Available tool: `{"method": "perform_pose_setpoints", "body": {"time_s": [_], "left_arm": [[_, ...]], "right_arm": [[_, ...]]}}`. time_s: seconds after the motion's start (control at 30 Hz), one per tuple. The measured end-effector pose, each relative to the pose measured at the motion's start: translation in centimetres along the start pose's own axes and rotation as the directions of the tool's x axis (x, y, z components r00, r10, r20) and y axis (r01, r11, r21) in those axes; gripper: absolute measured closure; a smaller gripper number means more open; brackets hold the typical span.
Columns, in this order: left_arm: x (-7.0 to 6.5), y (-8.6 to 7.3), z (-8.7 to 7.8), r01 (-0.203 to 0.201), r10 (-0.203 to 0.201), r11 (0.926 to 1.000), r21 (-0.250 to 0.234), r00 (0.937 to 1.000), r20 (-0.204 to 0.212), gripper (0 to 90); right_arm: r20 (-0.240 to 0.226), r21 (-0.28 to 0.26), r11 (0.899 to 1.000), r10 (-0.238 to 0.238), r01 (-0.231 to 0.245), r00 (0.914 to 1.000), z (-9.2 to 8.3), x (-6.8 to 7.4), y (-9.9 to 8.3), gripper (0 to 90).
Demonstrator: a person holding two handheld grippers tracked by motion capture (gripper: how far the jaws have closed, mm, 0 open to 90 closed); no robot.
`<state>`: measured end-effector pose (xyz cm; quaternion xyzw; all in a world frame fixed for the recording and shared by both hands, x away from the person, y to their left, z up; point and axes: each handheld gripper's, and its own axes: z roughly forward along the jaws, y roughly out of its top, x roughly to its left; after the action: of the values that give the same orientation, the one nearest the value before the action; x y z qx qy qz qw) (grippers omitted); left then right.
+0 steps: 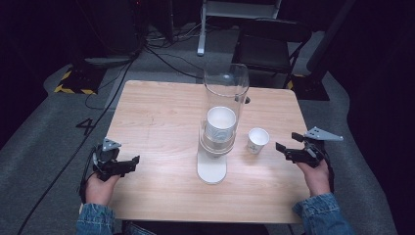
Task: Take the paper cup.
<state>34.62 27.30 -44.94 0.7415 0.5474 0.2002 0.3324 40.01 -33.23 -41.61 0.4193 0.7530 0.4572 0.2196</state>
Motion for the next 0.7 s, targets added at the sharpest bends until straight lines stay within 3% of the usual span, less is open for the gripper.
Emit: {"method": "perform_pose_setpoints", "body": {"time_s": [0.13,0.2,0.3,0.4,0.5,0.7], "left_arm": [[0.2,0.3,0.1,0.011,-0.011,0.9999,-0.004,0.9999,-0.006,16.0],[0.3,0.4,0.2,0.013,-0.013,0.9999,-0.008,0.9999,-0.008,16.0],[0.4,0.4,0.2,0.014,-0.014,0.9999,-0.004,0.9999,-0.005,16.1],[0.5,0.4,0.1,0.024,-0.024,0.9996,-0.014,0.9997,-0.010,16.1],[0.5,0.3,0.1,0.025,-0.025,0.9996,-0.015,0.9996,-0.015,16.1],[0.6,0.3,-0.1,0.027,-0.028,0.9995,-0.018,0.9994,-0.021,16.0]], "right_arm": [[0.061,-0.037,0.999,-0.008,0.011,0.9981,-1.3,-1.0,-0.1,14.2],[0.128,-0.051,0.999,0.025,-0.019,0.9914,-1.8,-1.7,-0.3,14.8],[0.188,-0.045,0.996,0.085,-0.078,0.9784,-2.3,-3.0,-0.9,15.1],[0.208,-0.035,0.993,0.120,-0.115,0.9707,-2.3,-3.8,-1.3,15.1],[0.256,-0.021,0.993,0.119,-0.117,0.9593,-2.2,-4.2,-1.6,15.2],[0.274,-0.005,0.994,0.103,-0.106,0.9561,-1.9,-4.5,-1.8,15.2]]}}
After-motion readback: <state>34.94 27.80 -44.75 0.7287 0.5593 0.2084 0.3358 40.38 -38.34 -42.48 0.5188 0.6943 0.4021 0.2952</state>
